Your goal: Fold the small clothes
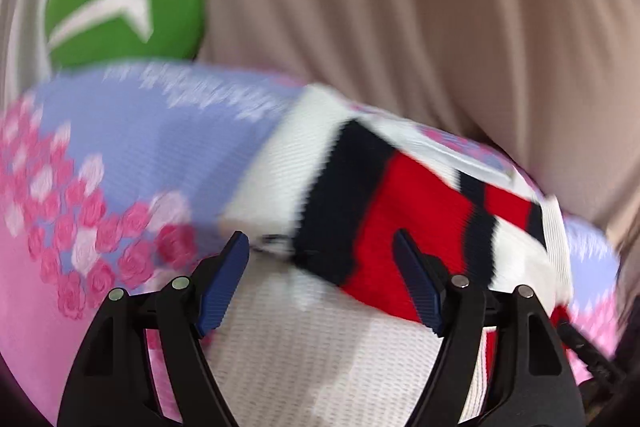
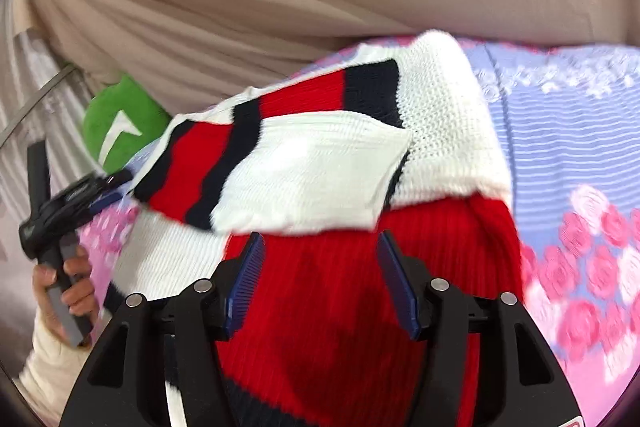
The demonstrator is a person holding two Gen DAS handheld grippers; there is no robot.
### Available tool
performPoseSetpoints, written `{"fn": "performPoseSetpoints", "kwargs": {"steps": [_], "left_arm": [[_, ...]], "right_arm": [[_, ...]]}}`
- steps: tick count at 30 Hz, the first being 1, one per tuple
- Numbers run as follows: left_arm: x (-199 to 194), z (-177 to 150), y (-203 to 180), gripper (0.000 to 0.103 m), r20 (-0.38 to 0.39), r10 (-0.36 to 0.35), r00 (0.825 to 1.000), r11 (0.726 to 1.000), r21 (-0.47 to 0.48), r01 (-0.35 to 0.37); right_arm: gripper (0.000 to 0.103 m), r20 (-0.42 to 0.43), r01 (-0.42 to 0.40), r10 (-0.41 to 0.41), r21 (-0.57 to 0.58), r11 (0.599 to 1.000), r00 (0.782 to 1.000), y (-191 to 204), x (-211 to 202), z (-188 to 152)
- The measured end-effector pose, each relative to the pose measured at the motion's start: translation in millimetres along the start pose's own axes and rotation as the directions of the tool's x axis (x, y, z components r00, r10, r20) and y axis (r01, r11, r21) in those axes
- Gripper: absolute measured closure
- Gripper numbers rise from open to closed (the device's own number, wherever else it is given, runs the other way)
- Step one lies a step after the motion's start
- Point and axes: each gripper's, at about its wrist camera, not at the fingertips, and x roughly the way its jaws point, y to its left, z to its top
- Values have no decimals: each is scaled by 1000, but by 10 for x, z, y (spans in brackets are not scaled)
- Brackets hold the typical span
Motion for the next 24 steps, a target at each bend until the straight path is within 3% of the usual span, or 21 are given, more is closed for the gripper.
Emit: {"fn": "performPoseSetpoints", "kwargs": {"steps": [2, 3, 6, 7, 9, 10, 11, 14, 16, 17, 19, 21, 22, 24], "left_arm": [[60, 26, 170, 31, -32, -21, 999, 998, -60, 19], [90, 32, 207, 31, -41, -31, 999, 997, -76, 28], [227, 51, 242, 32, -72, -48, 996, 993, -115, 39], [253, 72, 273, 38, -79, -45, 996, 991, -127, 35], [299, 125, 240, 55, -80, -19, 997, 990, -141, 8], [311, 147, 238, 71, -75, -3, 997, 990, -141, -7], [296, 171, 242, 81, -67, 5, 998, 989, -147, -15], [252, 217, 241, 85, -30, 12, 999, 988, -153, -16], [232, 206, 211, 85, -12, 26, 1000, 991, -128, -28], [268, 169, 182, 85, -10, 34, 999, 993, -111, -35], [389, 91, 115, 85, -17, 75, 997, 995, -69, -76], [503, 10, 43, 85, -23, 112, 993, 993, -21, -113], [512, -14, 11, 85, -20, 123, 992, 992, -1, -123], [455, 1, -39, 85, 1, 135, 991, 991, 24, -135]], "right_arm": [[46, -29, -13, 15, 49, 999, 999, -50, 148, 74], [51, -40, -12, 14, 63, 998, 999, -56, 211, 96], [89, -56, 31, -28, 45, 999, 998, 24, 323, 141], [92, -49, 27, -25, 33, 999, 998, 70, 318, 160], [93, 11, 75, -74, -49, 996, 997, 267, 205, 253], [94, 54, 96, -91, -100, 990, 994, 390, 113, 318], [94, 117, 100, -82, -154, 983, 990, 544, -51, 417], [94, 302, 51, 22, -235, 971, 953, 807, -577, 641], [94, 351, 48, 37, -230, 972, 936, 759, -678, 767], [94, 341, 57, 18, -207, 977, 940, 645, -596, 821], [94, 245, 132, -95, -139, 981, 965, 303, -184, 830], [94, 53, 223, -219, -72, 972, 974, -144, 453, 720], [95, 31, 208, -207, -48, 977, 978, -271, 555, 649], [95, 80, 151, -150, -2, 989, 985, -302, 401, 657]]}}
